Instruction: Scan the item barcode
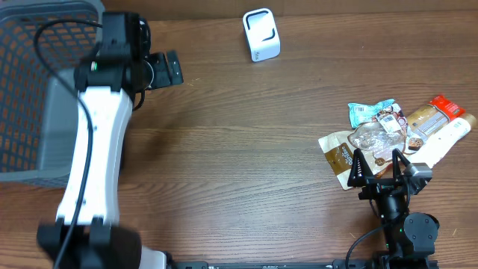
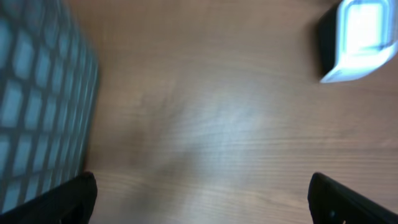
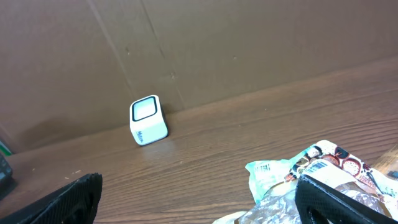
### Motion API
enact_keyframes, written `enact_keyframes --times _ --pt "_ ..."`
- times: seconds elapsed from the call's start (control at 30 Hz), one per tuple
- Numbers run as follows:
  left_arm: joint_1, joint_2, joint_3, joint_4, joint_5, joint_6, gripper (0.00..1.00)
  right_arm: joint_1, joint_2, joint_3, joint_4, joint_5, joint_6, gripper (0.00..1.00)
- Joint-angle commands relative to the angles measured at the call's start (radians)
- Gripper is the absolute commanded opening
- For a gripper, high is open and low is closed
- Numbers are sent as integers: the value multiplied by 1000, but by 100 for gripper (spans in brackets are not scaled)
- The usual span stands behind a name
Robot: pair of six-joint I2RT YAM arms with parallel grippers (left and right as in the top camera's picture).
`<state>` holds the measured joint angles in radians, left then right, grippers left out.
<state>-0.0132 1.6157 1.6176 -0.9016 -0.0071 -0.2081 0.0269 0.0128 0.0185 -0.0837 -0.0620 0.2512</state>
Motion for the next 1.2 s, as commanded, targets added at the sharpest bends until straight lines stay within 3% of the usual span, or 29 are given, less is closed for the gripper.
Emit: enact_keyframes --times 0.0,0.33,0.5,0.8,0.97,1.17 --pt "2 -159 -175 135 46 56 99 6 -6 -10 3 13 3 100" --pt "2 -621 -906 850 82 131 100 6 -6 -10 3 13 4 100" --pt "2 -865 -1236 1115 76 155 100 6 -6 -10 3 13 3 100" --pt "2 -1188 -1529 1168 74 245 100 6 -6 -10 3 13 3 100" --pt "2 -1277 -1597 1166 75 254 100 6 -6 -10 3 13 4 100" --pt "2 -1378 -1613 1029 78 254 100 6 -6 -10 3 13 3 100"
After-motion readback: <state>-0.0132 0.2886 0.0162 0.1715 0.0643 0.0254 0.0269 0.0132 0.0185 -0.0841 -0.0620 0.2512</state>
